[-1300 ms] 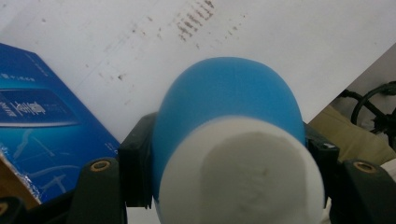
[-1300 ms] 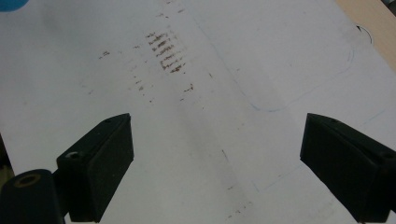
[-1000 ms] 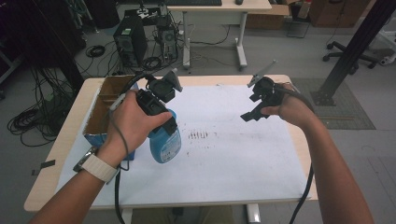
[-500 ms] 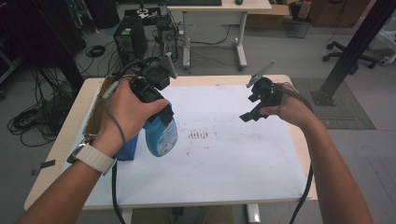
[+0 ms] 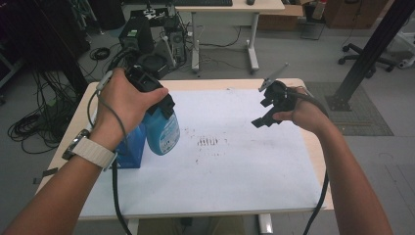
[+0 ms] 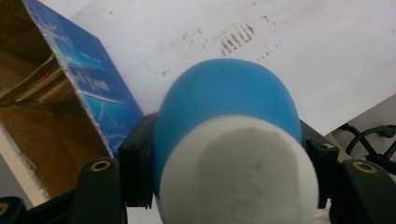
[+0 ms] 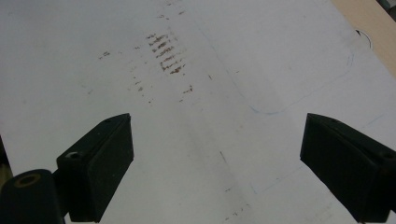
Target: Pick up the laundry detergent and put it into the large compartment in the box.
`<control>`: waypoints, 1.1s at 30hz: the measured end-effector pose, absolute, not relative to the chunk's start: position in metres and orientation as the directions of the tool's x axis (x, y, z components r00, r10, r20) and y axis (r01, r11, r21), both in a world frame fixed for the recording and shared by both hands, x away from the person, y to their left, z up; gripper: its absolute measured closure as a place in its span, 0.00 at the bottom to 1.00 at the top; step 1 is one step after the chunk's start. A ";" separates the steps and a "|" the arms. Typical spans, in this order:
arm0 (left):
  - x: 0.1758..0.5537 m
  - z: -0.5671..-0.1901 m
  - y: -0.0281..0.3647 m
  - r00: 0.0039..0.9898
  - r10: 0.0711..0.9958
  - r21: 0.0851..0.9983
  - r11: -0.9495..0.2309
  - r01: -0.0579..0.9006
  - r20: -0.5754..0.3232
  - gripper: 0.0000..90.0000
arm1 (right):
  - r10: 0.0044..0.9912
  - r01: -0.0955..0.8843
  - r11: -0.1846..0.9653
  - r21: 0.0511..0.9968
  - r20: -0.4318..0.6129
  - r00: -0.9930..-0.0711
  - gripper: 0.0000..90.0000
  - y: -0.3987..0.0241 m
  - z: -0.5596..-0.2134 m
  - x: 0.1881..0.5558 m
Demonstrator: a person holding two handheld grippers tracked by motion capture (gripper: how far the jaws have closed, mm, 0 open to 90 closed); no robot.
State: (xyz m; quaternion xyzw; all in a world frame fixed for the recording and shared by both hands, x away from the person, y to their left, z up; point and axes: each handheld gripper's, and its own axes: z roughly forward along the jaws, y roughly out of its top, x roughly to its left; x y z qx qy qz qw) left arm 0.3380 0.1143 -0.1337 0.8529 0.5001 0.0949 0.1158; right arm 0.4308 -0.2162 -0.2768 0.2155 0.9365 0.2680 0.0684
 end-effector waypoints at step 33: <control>0.357 -0.100 0.163 0.306 0.952 0.310 -0.300 0.902 0.032 0.41 | 0.440 0.373 0.766 0.524 -0.005 -0.898 0.11 -0.215 -0.281 0.437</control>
